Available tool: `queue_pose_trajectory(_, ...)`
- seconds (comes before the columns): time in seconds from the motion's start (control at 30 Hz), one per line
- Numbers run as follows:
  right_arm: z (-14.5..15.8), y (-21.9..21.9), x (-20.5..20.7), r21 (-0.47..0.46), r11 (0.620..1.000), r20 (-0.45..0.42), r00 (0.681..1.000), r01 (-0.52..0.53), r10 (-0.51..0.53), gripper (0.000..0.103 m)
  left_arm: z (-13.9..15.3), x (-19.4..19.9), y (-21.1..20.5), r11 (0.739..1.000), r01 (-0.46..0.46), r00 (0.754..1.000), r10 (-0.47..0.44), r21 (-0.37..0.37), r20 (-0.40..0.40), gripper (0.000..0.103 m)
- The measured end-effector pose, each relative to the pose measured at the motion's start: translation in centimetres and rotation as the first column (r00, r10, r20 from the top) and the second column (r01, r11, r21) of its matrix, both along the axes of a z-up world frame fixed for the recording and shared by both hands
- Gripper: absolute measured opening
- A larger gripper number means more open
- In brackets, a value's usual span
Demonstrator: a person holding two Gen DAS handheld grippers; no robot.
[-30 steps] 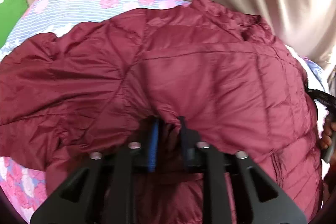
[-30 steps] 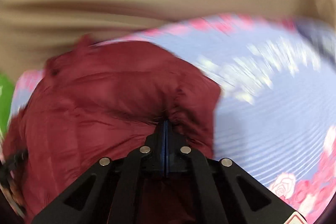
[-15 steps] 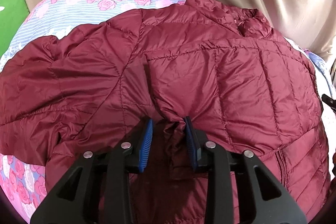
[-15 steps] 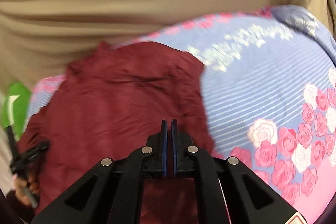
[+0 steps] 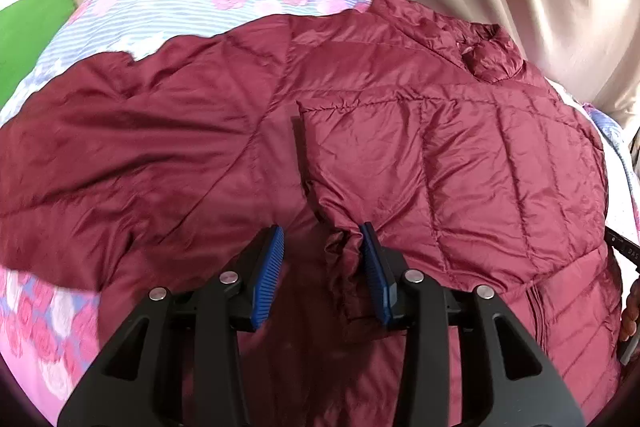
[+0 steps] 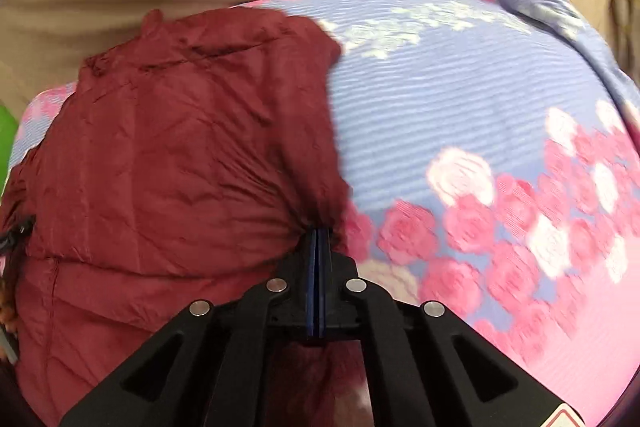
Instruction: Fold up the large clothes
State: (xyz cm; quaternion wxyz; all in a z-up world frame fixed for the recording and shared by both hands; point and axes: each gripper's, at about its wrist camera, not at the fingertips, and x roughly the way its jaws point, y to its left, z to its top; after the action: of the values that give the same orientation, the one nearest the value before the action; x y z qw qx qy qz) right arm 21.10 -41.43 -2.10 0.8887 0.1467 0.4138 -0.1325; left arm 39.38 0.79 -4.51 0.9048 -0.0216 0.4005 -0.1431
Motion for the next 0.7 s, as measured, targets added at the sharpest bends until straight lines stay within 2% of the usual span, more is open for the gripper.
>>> queue_pose_trajectory(0.03, 0.5, 0.5, -0.8, -0.007, 1.000, 0.002, 1.000, -0.002, 0.002, 0.001, 0.3, -0.5, 0.8, 1.000, -0.008, 1.000, 0.008, -0.028, -0.004, 0.038)
queue_pose_trajectory(0.1, 1.7, 1.9, -2.4, -0.024, 0.999, 0.024, 0.999, -0.031, 0.032, 0.006, 0.8, -2.4, 4.0, 0.990, -0.035, 0.999, 0.031, -0.139, -0.026, 0.042)
queue_pose_trajectory(0.17, 2.8, 3.9, -5.0, -0.040, 0.996, 0.049, 0.996, -0.075, 0.077, 0.013, 1.2, -4.0, 7.4, 0.978, -0.085, 0.996, 0.081, -0.191, -0.031, 0.046)
queue_pose_trajectory(0.23, 3.4, 5.8, -7.5, -0.044, 0.992, 0.065, 0.990, -0.121, 0.124, 0.019, 1.9, -5.6, 12.1, 0.959, -0.173, 0.985, 0.172, -0.225, -0.024, 0.059)
queue_pose_trajectory(0.27, 3.5, 6.9, -8.4, -0.036, 0.989, 0.068, 0.987, -0.142, 0.144, 0.023, 2.3, -6.1, 14.3, 0.946, -0.224, 0.974, 0.225, -0.232, -0.022, 0.062)
queue_pose_trajectory(0.37, 2.6, 9.4, -11.3, -0.007, 0.983, 0.062, 0.981, -0.184, 0.184, 0.027, 3.1, -6.7, 22.2, 0.883, -0.397, 0.915, 0.401, -0.250, -0.035, 0.067)
queue_pose_trajectory(0.43, 1.8, 11.0, -12.6, 0.002, 0.979, 0.045, 0.978, -0.202, 0.202, 0.028, 3.3, -6.6, 28.3, 0.799, -0.524, 0.846, 0.527, -0.295, -0.075, 0.070)
queue_pose_trajectory(0.53, 0.5, 12.6, -13.9, -0.018, 0.978, 0.027, 0.978, -0.208, 0.208, 0.031, 2.9, -6.0, 35.0, 0.689, -0.640, 0.758, 0.638, -0.340, -0.134, 0.070)
queue_pose_trajectory(0.57, 0.3, 13.1, -14.2, -0.017, 0.978, 0.025, 0.978, -0.206, 0.207, 0.035, 2.6, -5.6, 37.0, 0.655, -0.678, 0.725, 0.672, -0.333, -0.153, 0.070)
queue_pose_trajectory(0.63, -0.2, 13.5, -15.0, -0.008, 0.980, 0.021, 0.980, -0.199, 0.199, 0.040, 2.2, -4.9, 39.9, 0.614, -0.720, 0.682, 0.711, -0.324, -0.168, 0.070)
queue_pose_trajectory(0.7, -0.5, 13.9, -15.2, -0.010, 0.984, 0.019, 0.984, -0.179, 0.179, 0.041, 1.7, -4.0, 41.7, 0.596, -0.733, 0.670, 0.717, -0.329, -0.194, 0.070)
